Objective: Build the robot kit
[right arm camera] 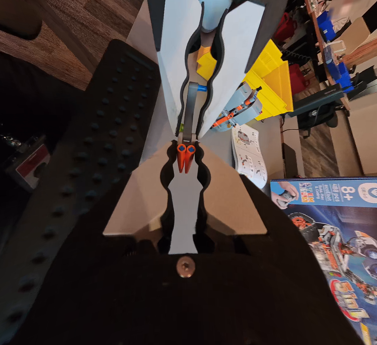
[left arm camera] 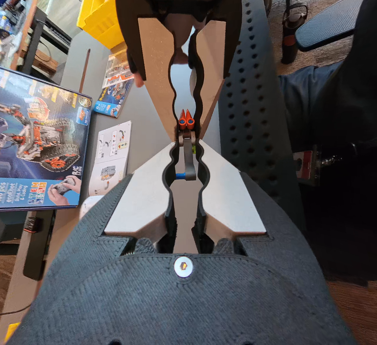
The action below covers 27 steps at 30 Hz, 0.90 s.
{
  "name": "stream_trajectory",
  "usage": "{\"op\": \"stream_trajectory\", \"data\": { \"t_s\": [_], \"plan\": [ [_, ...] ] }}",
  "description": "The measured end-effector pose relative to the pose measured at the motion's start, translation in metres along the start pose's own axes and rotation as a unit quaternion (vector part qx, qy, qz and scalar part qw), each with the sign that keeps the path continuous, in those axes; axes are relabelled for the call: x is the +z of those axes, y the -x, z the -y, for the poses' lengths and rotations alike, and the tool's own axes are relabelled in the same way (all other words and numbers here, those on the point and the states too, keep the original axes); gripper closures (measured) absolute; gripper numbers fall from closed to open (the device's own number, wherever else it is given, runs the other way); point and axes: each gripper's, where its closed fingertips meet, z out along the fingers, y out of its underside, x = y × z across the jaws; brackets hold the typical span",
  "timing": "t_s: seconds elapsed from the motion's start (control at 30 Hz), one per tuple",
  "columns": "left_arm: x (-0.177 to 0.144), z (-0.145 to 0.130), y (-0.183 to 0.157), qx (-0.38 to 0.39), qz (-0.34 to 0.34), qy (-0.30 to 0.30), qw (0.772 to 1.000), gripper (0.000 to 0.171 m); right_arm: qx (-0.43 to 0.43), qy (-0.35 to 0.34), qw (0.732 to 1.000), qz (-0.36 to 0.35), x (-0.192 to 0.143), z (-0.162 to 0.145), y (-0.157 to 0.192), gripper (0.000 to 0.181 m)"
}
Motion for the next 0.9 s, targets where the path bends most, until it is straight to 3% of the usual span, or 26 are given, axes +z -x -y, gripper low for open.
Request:
{"op": "stream_trajectory", "data": {
  "t_s": [0.1,0.37,0.5,0.9],
  "plan": [
    [0.000,0.003,0.002,0.037,0.029,-0.005,0.999,0.156,-0.025,0.006,1.000,-0.018,-0.003,0.001,-0.003,0.166],
    [0.008,-0.007,0.006,0.062,0.025,0.055,0.996,0.155,-0.010,0.036,0.999,-0.015,0.003,-0.009,-0.003,0.165],
    [0.012,-0.016,0.012,0.074,0.043,0.085,0.993,0.142,0.015,0.019,0.999,-0.028,0.005,-0.005,-0.006,0.166],
    [0.017,-0.016,0.017,0.095,0.060,0.086,0.990,0.156,0.063,0.035,0.997,-0.019,0.005,-0.017,-0.010,0.165]
  ]
}}
